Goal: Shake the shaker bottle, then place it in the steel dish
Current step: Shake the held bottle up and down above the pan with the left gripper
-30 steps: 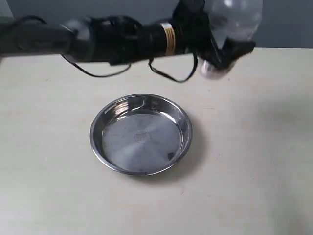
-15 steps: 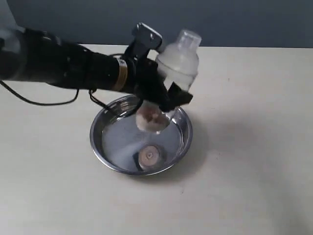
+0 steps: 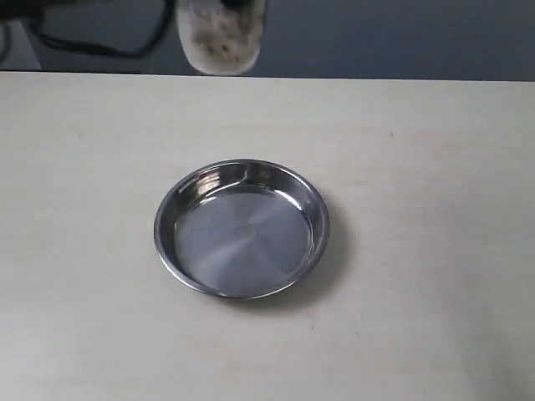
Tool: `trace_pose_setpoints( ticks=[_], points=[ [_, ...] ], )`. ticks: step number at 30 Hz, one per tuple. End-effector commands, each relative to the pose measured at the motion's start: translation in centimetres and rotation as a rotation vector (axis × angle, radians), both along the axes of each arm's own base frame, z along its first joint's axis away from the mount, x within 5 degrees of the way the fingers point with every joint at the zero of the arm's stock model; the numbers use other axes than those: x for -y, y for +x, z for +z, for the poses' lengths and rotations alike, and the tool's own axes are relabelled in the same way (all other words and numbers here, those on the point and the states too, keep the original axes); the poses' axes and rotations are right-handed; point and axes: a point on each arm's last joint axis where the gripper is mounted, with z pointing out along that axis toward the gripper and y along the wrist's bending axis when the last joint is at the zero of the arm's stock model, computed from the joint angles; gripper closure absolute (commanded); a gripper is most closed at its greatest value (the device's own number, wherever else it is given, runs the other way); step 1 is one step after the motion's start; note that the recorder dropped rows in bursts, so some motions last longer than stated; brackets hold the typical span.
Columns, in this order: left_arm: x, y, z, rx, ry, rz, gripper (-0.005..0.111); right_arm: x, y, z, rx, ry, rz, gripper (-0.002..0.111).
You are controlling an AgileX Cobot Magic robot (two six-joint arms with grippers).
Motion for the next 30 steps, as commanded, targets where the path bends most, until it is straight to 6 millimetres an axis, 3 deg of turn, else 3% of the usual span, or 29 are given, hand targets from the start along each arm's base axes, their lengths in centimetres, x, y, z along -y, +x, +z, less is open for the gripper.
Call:
trace_pose_setpoints(
  ticks=[1,2,5,6,7,9,10,11,12,13,15,16,17,19,20,21,24,25,26,29,30],
  points=[
    [0.1,0.9,-8.8,-0.282,0.050,0.049,0.106,0.0,0.0,0.1,0.015,-0.004,-0.005,0.109],
    [0.4,0.3,-7.0,-0.222,0.017,-0.010,0.106,0.0,0.0,0.1,0.015,-0.004,-0.005,0.109],
    [-0.2,-2.1,1.0,0.050,-0.048,-0.079,0.106,0.0,0.0,0.1,0.015,-0.004,-0.005,0.109],
    [-0.6,-2.5,1.2,0.040,-0.055,-0.045,0.106,0.0,0.0,0.1,0.013,-0.004,-0.005,0.109],
    [-0.6,-2.5,-0.3,-0.018,-0.042,-0.017,0.106,0.0,0.0,0.1,0.013,-0.004,-0.005,0.109],
    [-0.5,-1.8,-7.3,-0.242,0.012,0.021,0.106,0.0,0.0,0.1,0.013,-0.004,-0.005,0.109],
    [-0.4,-1.7,-9.5,-0.318,0.004,0.030,0.106,0.0,0.0,0.1,0.013,-0.004,-0.005,0.109],
    [0.0,-1.8,-9.6,-0.327,-0.035,-0.004,0.106,0.0,0.0,0.1,0.013,-0.004,-0.005,0.109],
    [0.4,-2.3,-7.6,-0.247,-0.073,-0.084,0.106,0.0,0.0,0.1,0.013,-0.004,-0.005,0.109],
    [0.5,-3.2,-4.3,-0.123,-0.110,-0.152,0.106,0.0,0.0,0.1,0.013,-0.004,-0.005,0.109],
    [-0.4,-4.2,0.9,0.073,-0.088,-0.124,0.106,0.0,0.0,0.1,0.015,-0.004,-0.005,0.109],
    [-1.0,-4.1,1.3,0.059,-0.066,-0.049,0.106,0.0,0.0,0.1,0.015,-0.002,-0.005,0.109],
    [-1.3,-3.9,-0.1,-0.001,-0.033,0.013,0.106,0.0,0.0,0.1,0.015,-0.002,-0.005,0.109],
    [-1.4,-3.2,-6.0,-0.208,0.034,0.082,0.106,0.0,0.0,0.1,0.015,-0.002,-0.005,0.109],
    [-1.2,-3.3,-7.0,-0.241,0.020,0.066,0.106,0.0,0.0,0.1,0.015,-0.002,-0.005,0.109],
    [-0.8,-3.7,-6.3,-0.207,-0.010,0.009,0.106,0.0,0.0,0.1,0.015,-0.002,-0.005,0.109],
    [-1.2,-5.7,2.1,0.092,-0.085,-0.073,0.106,0.0,0.0,0.1,0.015,-0.002,-0.005,0.109],
    [-1.9,-6.0,3.2,0.108,-0.088,-0.018,0.106,0.0,0.0,0.1,0.015,-0.002,-0.005,0.109],
    [-2.2,-5.9,2.6,0.073,-0.085,0.019,0.106,0.0,0.0,0.1,0.012,-0.002,-0.004,0.109],
    [-1.8,-4.8,-5.4,-0.198,-0.022,0.065,0.106,0.0,0.0,0.1,0.012,-0.002,-0.004,0.109],
    [-1.5,-4.9,-6.4,-0.223,-0.015,0.045,0.106,0.0,0.0,0.1,0.012,-0.002,-0.004,0.109]
  ],
)
